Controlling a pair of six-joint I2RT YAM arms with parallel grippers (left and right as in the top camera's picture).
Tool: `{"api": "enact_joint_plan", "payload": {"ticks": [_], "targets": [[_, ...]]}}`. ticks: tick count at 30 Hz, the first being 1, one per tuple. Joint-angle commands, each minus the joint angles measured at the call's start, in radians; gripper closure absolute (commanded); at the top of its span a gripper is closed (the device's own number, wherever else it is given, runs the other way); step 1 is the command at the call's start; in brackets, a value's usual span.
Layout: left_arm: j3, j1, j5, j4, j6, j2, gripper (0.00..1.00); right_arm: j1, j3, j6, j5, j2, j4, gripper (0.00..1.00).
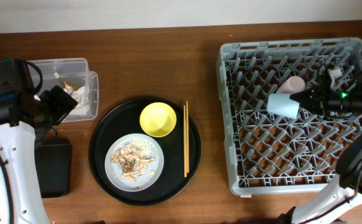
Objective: Sort waste into correct bins and load items into the dishwasher rack
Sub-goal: 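Lower the blue cup into the rack beside the pink cup, then release the blue cup and lift the right gripper away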
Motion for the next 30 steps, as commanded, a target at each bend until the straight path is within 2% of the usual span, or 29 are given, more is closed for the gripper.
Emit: {"api": "enact_joint_plan", "payload": {"ticks": [1,6,13,19,25,30], "targets": [[0.003,0.002,-0.003,-0.002,-0.006,0.000,0.01,-0.028,-0.043,0.041,0.414,0.055,0.013,0.90],[0.003,0.002,-0.003,-0.001,-0.006,0.000,0.01,-0.031,-0.043,0.087,0.517,0.055,0.006,0.82],[0.003,0.002,-0.003,-0.002,-0.006,0.000,0.01,-0.031,-0.021,0.181,0.643,0.050,-0.003,0.82],[0.003,0.002,-0.003,-0.002,-0.006,0.000,0.01,-0.031,0.099,0.278,0.804,-0.018,-0.102,0.82],[0.003,0.002,-0.003,-0.002,-0.006,0.000,0.01,-0.021,0.192,0.276,0.801,-0.140,-0.174,0.82],[0.003,0.002,-0.003,-0.002,-0.006,0.000,0.01,0.036,0.193,0.241,0.750,-0.256,-0.190,0.82]]}}
